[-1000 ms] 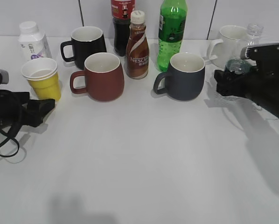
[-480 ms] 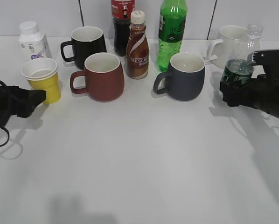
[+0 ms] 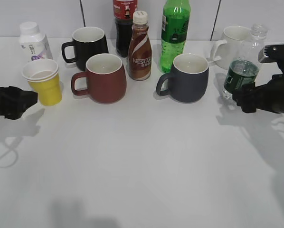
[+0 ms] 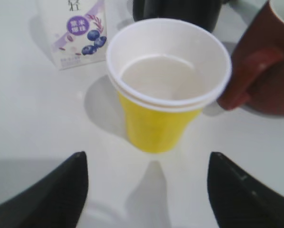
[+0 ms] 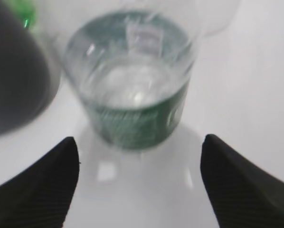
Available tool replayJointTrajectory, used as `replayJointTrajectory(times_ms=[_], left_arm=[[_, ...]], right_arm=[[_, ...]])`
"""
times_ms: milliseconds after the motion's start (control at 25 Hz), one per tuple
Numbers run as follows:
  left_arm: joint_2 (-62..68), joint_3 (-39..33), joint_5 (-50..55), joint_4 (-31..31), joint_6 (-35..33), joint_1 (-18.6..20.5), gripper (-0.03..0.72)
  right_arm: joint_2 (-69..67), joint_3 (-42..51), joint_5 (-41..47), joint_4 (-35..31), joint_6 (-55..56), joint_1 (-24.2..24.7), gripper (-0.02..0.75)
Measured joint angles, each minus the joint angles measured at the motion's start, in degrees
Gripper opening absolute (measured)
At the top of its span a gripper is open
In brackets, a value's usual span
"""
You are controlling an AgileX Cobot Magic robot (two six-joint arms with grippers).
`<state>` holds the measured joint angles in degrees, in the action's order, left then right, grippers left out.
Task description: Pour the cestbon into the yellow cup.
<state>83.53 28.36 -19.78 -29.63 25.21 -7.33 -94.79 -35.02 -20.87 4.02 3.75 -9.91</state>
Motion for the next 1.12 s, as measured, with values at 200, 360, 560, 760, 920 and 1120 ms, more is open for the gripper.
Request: replayJointTrajectory(times_ms=[200,360,560,760,920,1120], left_arm=[[-8.05,0.00,12.65,3.21,0.19,-5.46,0.591],[-15.77,0.00,23.41,7.25,0.19,-8.95,0.591],[-28.45,0.00,38.50,13.45,0.19,-10.86,0.590],[-43.71,2.57,57.72,15.45,-0.50,-10.92,0.590],[-51.77,7.29,71.78,18.25,-9.22,-10.92,0.574],[-59.50,8.78,86.04,24.38,-16.64,-10.94,0.547]], right_arm=[[4.29,0.00,9.94,0.97,1.12,0.00,0.596],[8.94,-0.06,17.99,1.14,1.26,0.00,0.596],[18.01,-0.11,29.35,0.81,1.26,-0.06,0.596],[28.99,-0.11,44.75,-0.59,0.17,-0.06,0.591],[39.32,-0.18,57.90,-5.22,-6.04,-0.06,0.569],[53.95,-0.18,72.43,-8.36,-9.46,-0.06,0.558]])
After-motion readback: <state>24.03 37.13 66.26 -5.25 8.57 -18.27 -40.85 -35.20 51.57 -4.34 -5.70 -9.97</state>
